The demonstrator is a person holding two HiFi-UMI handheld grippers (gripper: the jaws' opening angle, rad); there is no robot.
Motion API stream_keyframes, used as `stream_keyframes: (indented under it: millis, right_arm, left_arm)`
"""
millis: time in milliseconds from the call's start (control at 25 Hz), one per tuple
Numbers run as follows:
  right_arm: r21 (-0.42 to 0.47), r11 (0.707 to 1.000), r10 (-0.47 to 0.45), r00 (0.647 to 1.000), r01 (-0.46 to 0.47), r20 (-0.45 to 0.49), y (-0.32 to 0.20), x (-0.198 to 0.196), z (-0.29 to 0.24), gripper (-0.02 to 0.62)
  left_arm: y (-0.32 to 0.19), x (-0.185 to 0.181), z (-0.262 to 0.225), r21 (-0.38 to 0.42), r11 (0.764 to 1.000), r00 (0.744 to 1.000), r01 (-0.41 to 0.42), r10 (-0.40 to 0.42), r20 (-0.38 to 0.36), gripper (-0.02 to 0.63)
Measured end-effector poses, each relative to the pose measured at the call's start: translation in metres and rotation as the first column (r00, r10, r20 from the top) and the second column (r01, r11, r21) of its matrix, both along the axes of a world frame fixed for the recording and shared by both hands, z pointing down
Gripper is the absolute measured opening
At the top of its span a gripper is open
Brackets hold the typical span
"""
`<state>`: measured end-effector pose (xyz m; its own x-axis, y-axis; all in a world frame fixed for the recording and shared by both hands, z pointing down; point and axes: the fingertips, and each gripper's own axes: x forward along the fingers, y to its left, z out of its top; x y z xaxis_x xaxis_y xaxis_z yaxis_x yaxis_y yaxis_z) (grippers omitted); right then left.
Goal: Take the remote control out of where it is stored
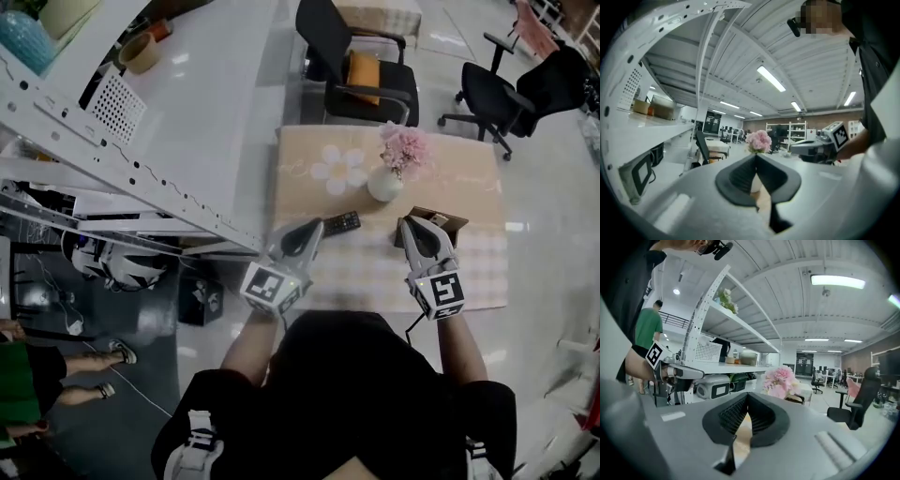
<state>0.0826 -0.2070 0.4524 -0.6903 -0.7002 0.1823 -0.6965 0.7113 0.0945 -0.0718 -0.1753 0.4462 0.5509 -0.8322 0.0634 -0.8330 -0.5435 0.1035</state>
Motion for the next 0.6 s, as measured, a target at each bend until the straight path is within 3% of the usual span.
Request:
stream_keyframes:
  millis: [440, 600]
  right_arm:
    - [-0.024, 0.978, 0.206, 0.979, -0.206, 0.003, 0.005, 0.077, 0.014, 0.006]
    - [-0.039, 0.964, 0.261, 0.965, -0.261, -0.006, 0.003, 0.095, 0.021, 0.006]
  left_arm:
    - [-0.021, 0.057, 0.004, -0.034, 0.989, 0.989, -0.147, 0.146, -0.022, 0.000]
    - [-0.025, 0.067, 0.003, -0.028, 0.987, 0.987, -0.158, 0.158, -0.020, 0.002]
